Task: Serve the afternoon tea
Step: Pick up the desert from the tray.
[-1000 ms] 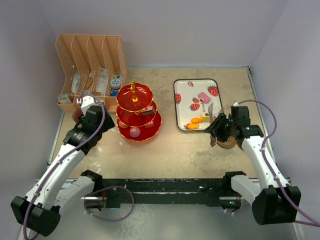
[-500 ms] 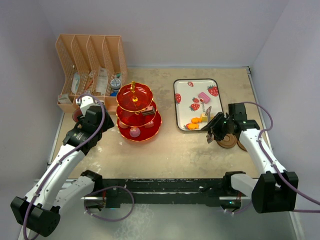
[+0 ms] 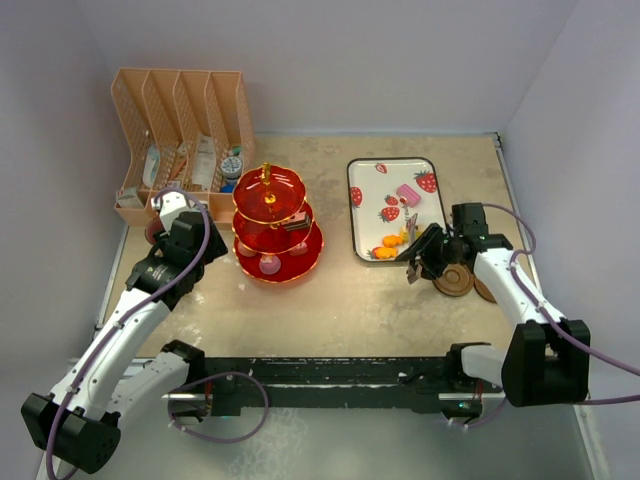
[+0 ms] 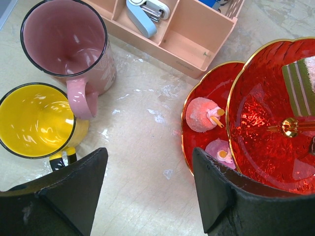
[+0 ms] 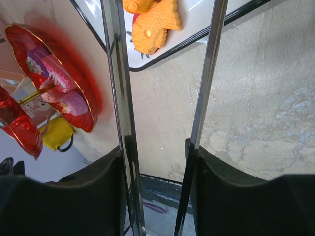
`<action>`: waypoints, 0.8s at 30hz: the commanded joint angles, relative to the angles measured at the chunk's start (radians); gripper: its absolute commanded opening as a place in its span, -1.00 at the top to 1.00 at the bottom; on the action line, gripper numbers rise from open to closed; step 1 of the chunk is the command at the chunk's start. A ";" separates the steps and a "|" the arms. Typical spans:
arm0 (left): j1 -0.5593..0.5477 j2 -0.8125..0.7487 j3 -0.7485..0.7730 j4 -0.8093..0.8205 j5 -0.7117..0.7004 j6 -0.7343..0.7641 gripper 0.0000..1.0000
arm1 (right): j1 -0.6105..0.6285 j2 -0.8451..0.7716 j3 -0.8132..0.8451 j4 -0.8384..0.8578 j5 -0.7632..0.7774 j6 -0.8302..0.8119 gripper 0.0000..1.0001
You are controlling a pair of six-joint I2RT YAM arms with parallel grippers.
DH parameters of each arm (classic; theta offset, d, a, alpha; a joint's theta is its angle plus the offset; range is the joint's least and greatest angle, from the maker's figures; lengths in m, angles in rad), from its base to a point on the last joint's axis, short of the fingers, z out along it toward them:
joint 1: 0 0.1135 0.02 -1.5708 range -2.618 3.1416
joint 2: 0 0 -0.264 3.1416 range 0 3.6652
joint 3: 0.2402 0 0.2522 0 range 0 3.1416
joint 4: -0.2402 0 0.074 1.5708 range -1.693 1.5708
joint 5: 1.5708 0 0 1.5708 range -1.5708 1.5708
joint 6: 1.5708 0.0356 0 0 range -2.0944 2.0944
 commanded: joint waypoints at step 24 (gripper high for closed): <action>-0.001 0.016 0.013 0.014 -0.017 0.009 -0.35 | -0.002 0.066 0.036 0.057 -0.017 -0.037 0.02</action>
